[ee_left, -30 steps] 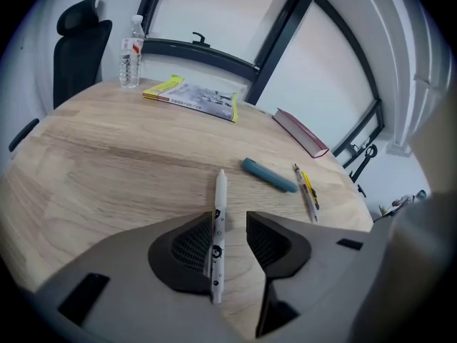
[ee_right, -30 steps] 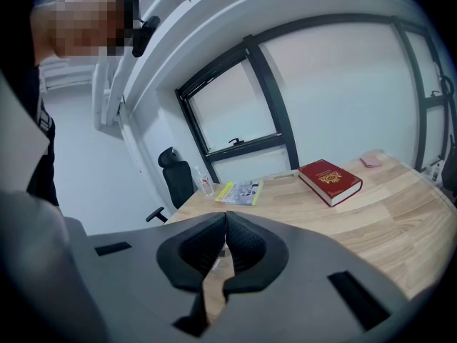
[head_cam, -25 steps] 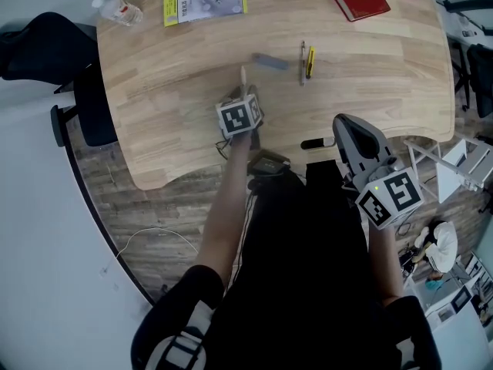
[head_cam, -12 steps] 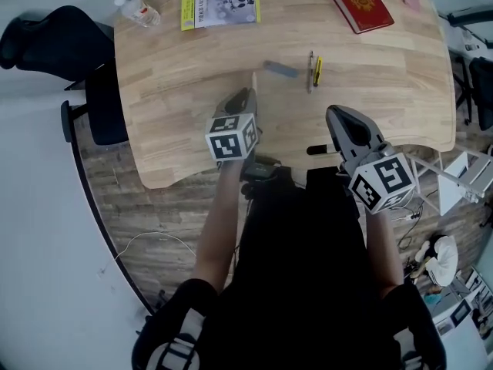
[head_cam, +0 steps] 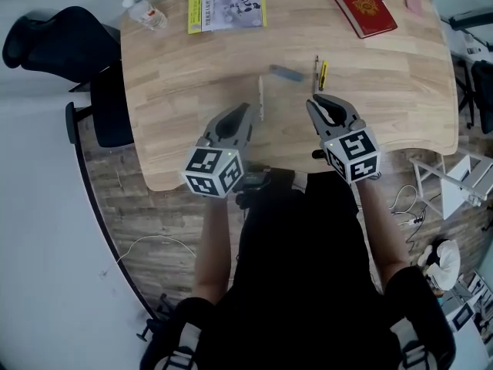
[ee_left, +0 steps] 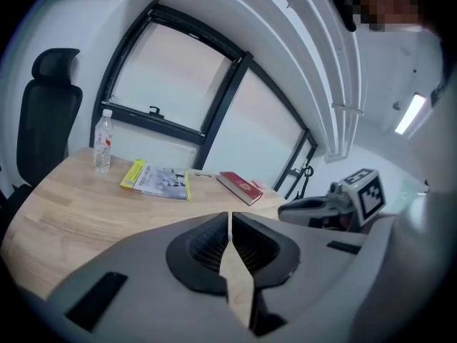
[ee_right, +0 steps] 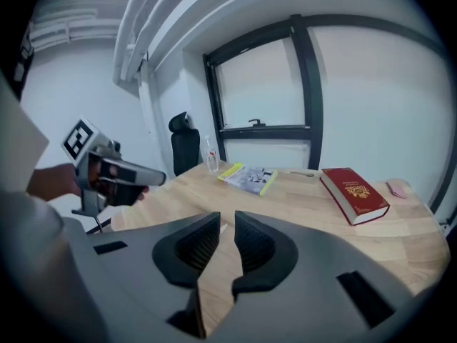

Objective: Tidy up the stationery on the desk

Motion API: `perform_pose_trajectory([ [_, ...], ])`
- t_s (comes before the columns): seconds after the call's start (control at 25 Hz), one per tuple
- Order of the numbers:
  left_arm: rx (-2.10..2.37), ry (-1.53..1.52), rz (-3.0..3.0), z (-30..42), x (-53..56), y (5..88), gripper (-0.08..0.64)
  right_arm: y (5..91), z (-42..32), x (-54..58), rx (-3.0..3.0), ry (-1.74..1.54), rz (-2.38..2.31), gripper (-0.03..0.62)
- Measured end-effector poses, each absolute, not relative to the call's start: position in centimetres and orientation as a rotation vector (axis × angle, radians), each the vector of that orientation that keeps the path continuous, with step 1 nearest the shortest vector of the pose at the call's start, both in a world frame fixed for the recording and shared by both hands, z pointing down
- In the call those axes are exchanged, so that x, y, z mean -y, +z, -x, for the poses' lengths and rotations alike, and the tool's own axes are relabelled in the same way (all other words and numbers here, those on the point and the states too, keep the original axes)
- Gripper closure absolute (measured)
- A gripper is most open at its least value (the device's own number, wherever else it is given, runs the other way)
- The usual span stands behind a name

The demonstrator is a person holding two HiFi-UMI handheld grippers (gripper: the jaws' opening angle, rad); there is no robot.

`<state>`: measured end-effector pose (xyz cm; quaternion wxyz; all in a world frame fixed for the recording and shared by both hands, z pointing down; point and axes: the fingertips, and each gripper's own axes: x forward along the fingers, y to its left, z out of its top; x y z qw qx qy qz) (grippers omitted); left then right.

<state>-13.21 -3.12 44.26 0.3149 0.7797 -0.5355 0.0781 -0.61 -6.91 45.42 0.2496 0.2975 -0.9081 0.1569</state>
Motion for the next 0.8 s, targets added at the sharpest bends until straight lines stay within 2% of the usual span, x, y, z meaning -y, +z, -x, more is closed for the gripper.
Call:
perform_pose_trajectory([
  [0.08, 1.41, 0.187, -2.078, 13.6, 2.4, 43.5, 0.515, 48.0, 1.6, 7.8, 2.427, 0.402, -0.771, 0.488],
  [0.28, 1.425, 0.187, -2.09, 14.1, 0.6, 43.0, 0.515, 52.6, 4.1, 10.2, 2.339, 0.277, -0.674, 0.454],
  [0.8, 1.447, 0.237, -2.048, 14.7, -1.5, 44.1, 0.515, 64.2, 6.2, 14.2, 2.049, 0.019, -0.462, 0.44],
])
